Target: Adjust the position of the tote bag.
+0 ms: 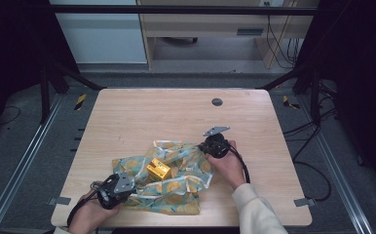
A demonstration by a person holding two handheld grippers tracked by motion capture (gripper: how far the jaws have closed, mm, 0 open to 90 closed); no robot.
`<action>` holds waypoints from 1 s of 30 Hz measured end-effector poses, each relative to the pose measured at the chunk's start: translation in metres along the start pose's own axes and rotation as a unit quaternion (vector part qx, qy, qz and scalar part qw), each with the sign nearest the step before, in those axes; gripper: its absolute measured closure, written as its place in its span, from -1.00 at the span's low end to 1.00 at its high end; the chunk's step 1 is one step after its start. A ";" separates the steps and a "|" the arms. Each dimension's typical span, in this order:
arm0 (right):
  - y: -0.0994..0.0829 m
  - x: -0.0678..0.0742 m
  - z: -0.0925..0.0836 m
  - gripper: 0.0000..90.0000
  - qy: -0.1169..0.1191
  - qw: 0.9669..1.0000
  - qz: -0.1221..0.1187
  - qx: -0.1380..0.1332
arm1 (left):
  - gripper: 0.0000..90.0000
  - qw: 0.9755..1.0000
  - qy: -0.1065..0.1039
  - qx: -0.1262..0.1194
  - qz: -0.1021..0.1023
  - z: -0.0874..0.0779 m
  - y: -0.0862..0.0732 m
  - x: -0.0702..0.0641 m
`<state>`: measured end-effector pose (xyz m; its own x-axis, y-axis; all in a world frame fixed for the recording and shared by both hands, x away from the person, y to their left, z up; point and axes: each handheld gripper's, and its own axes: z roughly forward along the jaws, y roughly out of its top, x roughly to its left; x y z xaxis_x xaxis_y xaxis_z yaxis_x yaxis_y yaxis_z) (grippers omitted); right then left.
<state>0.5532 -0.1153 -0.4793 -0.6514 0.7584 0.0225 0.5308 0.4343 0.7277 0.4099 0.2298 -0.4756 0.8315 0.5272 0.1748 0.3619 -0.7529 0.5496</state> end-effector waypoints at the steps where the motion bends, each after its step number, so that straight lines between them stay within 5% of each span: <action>1: 0.000 0.001 -0.002 0.60 -0.005 1.000 -0.004 -0.001 | 0.89 1.000 0.003 -0.005 -0.005 0.000 0.000 0.000; 6: 0.003 0.009 -0.015 0.04 -0.017 1.000 -0.006 -0.018 | 0.53 0.999 0.014 -0.036 -0.006 -0.007 0.005 -0.001; 12: 0.008 0.017 -0.031 -0.34 -0.016 0.999 -0.013 -0.040 | 0.19 0.997 0.024 -0.075 -0.018 -0.012 0.009 -0.002; 21: 0.013 0.030 -0.051 -0.49 -0.005 0.998 -0.026 -0.063 | -0.11 0.991 0.054 -0.114 -0.033 -0.023 0.012 0.001; 30: -0.004 0.041 -0.078 -0.43 -0.006 0.996 -0.040 -0.077 | -0.22 0.982 0.081 -0.154 -0.069 -0.031 0.015 0.006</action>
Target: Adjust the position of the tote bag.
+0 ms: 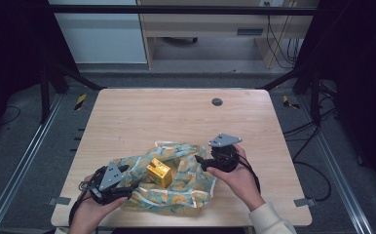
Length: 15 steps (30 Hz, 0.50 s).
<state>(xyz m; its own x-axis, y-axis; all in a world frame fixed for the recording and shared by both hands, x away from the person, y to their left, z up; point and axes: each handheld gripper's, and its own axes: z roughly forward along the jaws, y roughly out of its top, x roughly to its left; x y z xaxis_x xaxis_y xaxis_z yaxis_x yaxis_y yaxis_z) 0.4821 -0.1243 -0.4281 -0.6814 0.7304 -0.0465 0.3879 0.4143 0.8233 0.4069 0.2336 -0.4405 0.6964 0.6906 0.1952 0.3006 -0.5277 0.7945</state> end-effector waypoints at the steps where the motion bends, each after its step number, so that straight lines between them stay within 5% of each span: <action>1: -0.004 0.001 -0.003 -0.43 0.003 1.000 0.003 -0.001 | -0.22 1.000 0.005 0.001 0.001 0.000 0.001 0.000; 6: -0.015 0.007 -0.014 -0.40 0.011 1.000 0.004 -0.001 | -0.27 1.000 0.010 -0.001 -0.003 0.005 0.007 0.001; 10: -0.020 0.012 -0.022 -0.38 0.015 1.000 0.008 -0.006 | -0.27 1.000 0.016 -0.001 0.015 0.008 0.015 0.003; 15: -0.021 0.026 -0.026 -0.38 0.035 0.999 0.002 -0.007 | -0.24 0.999 0.009 0.043 0.029 0.027 0.024 0.009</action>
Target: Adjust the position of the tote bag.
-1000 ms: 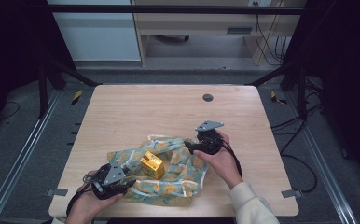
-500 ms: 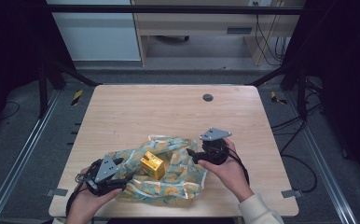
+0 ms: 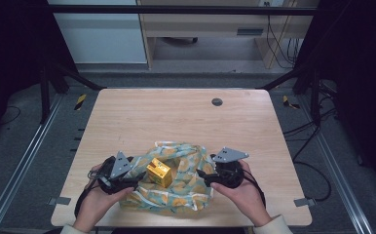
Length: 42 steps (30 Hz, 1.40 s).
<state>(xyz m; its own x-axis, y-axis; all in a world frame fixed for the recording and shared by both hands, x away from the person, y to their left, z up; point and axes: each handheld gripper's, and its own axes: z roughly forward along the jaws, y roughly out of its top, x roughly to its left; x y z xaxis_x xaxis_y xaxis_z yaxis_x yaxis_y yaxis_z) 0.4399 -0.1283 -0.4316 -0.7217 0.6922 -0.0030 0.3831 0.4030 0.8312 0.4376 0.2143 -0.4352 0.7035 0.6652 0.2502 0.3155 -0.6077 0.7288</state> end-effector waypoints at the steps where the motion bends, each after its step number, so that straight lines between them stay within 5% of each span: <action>1: 0.000 0.004 0.000 -0.38 0.005 1.000 -0.002 -0.001 | -0.20 1.000 -0.004 0.007 0.001 0.004 0.000 0.001; 12: -0.008 0.045 0.025 -0.49 0.060 0.997 -0.038 0.041 | 0.14 0.999 -0.016 0.046 0.007 0.021 -0.016 -0.002; 18: -0.018 0.058 0.029 -0.55 0.082 0.994 -0.053 0.058 | 0.30 0.999 -0.020 0.034 -0.020 0.022 -0.019 -0.001; 25: -0.032 0.069 0.038 -0.55 0.070 0.988 -0.094 0.104 | 0.58 0.999 -0.004 0.026 -0.021 0.017 -0.020 0.004; 36: -0.040 0.067 0.044 0.16 0.084 0.982 -0.103 0.137 | 0.79 0.999 0.009 0.034 -0.037 0.021 -0.026 0.015; 42: -0.039 0.063 0.044 0.68 0.084 0.981 -0.106 0.138 | 0.80 0.998 0.009 0.037 -0.054 0.027 -0.029 0.026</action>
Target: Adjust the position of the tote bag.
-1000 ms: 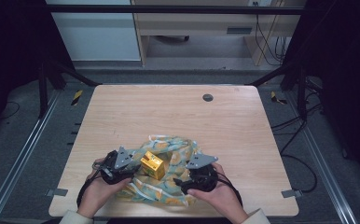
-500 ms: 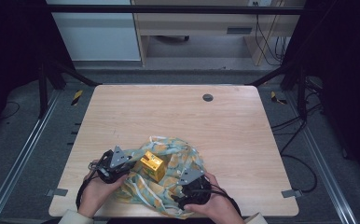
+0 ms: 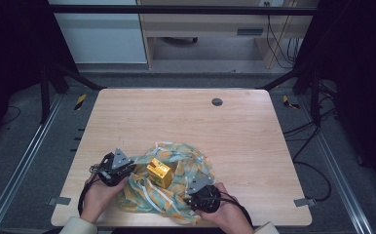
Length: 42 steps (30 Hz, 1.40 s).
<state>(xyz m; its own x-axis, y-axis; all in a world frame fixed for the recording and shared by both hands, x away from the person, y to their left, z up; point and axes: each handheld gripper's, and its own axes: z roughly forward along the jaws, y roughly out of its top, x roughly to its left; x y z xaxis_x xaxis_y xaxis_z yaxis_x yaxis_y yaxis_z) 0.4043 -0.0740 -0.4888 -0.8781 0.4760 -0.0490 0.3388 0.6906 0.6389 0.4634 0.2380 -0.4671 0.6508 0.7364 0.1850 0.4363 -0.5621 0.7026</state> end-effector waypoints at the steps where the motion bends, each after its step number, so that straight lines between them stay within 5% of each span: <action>1: 0.000 0.000 0.000 0.78 -0.001 1.000 -0.001 -0.001 | 0.81 1.000 -0.004 -0.003 -0.006 0.000 -0.001 0.002; 5: 0.001 -0.001 -0.002 0.96 -0.006 1.000 -0.001 -0.005 | 0.89 1.000 -0.008 -0.003 -0.026 0.000 -0.003 0.010; 15: -0.001 -0.002 -0.005 1.00 0.000 1.000 -0.005 0.002 | 0.98 0.999 0.011 0.003 -0.043 0.000 -0.007 0.024; 31: -0.002 -0.003 -0.011 0.98 0.004 1.000 -0.001 -0.010 | 0.93 0.999 0.017 0.004 -0.032 -0.003 -0.008 0.023; 38: 0.001 -0.013 -0.032 0.14 -0.014 0.997 0.019 -0.070 | 0.11 0.998 0.028 -0.035 -0.048 -0.016 -0.005 0.015; 42: 0.002 -0.017 -0.045 -0.21 -0.025 0.994 0.034 -0.103 | -0.18 0.997 0.021 -0.056 -0.052 -0.025 -0.004 0.009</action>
<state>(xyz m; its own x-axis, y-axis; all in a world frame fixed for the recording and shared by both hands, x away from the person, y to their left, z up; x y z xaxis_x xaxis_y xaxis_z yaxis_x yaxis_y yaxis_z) 0.4049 -0.1054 -0.4517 -0.8355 0.5484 -0.0345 0.3163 0.5313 0.7860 0.4522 0.2556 -0.4511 0.5780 0.8047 0.1353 0.4260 -0.4390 0.7911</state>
